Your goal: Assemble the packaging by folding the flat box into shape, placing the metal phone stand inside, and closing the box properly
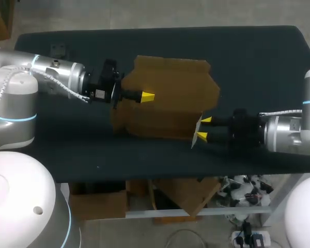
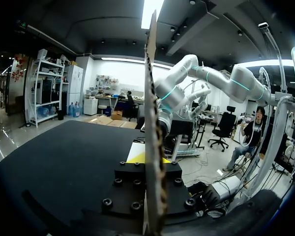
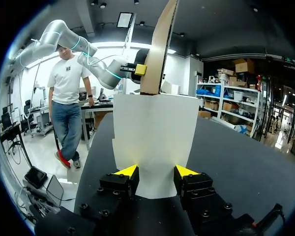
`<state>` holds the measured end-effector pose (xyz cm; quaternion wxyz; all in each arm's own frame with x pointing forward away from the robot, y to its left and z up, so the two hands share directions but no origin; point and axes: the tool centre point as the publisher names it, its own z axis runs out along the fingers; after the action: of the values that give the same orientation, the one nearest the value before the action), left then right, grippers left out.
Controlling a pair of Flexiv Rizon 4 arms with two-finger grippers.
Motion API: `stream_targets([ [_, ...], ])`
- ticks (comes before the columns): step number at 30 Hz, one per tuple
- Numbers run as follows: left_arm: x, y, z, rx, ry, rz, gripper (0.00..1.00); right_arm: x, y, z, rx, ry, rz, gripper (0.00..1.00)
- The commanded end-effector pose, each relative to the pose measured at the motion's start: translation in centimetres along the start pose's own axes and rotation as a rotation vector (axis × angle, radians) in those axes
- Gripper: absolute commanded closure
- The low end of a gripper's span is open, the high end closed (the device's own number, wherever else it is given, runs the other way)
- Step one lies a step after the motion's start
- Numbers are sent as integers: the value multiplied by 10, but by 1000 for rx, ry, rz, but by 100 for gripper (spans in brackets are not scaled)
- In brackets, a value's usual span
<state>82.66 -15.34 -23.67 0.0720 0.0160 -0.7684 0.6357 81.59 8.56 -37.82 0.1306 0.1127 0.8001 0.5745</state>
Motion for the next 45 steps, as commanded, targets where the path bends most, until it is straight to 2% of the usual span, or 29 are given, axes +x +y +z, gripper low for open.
stream_targets([
  [1, -1, 3, 1, 0, 3, 0, 100, 3, -1, 10, -2, -29, 7, 52],
  [29, -1, 3, 1, 0, 3, 0, 100, 1, -2, 16, -67, -269, 164, 52],
  [45, -1, 3, 1, 0, 3, 0, 100, 1, -1, 12, -42, -435, 236, 53],
])
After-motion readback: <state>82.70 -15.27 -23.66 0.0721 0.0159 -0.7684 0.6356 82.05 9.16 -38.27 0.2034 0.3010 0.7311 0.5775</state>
